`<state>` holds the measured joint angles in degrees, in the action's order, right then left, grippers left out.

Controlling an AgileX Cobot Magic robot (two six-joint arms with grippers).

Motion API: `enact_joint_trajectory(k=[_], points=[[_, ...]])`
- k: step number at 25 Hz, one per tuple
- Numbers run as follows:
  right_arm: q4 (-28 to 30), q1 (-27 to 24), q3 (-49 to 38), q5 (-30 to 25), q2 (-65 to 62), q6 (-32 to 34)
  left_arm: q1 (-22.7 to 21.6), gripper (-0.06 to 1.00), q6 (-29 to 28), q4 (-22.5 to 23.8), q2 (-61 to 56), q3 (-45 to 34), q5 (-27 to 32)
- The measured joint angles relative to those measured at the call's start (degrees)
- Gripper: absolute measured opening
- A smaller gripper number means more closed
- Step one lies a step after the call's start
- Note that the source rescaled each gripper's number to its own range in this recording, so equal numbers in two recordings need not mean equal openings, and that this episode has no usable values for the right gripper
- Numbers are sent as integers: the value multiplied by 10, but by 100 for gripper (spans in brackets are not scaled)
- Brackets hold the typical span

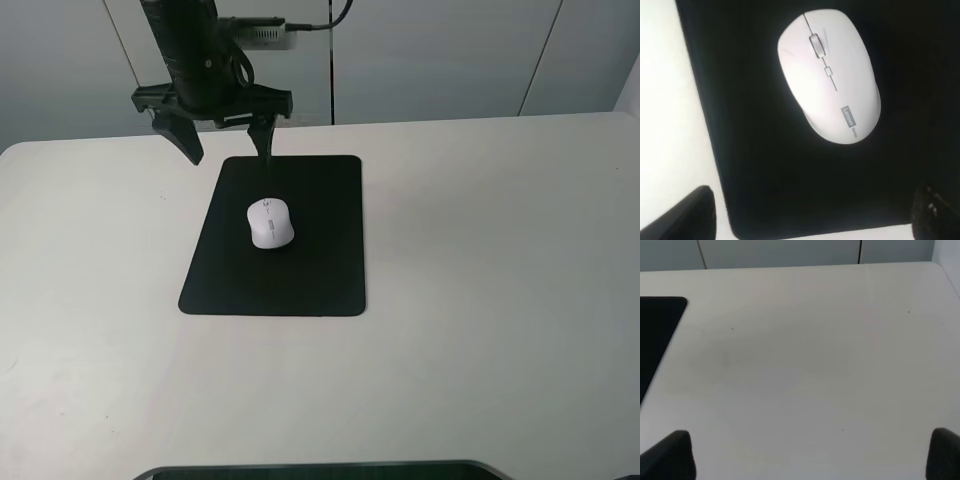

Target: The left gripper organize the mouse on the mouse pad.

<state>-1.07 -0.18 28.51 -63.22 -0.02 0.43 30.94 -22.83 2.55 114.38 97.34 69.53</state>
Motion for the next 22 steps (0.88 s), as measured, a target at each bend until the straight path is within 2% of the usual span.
enact_joint_trajectory(k=[7, 13, 17, 22], points=[[0, 0, 0, 0, 0, 0, 0, 100, 49, 10, -98, 0, 1], [0, 0, 0, 0, 0, 0, 0, 100, 63, 13, -200, -18, 2], [0, 0, 0, 0, 0, 0, 0, 100, 72, 19, -270, -72, 2], [0, 0, 0, 0, 0, 0, 0, 100, 76, 35, -367, -182, 4]])
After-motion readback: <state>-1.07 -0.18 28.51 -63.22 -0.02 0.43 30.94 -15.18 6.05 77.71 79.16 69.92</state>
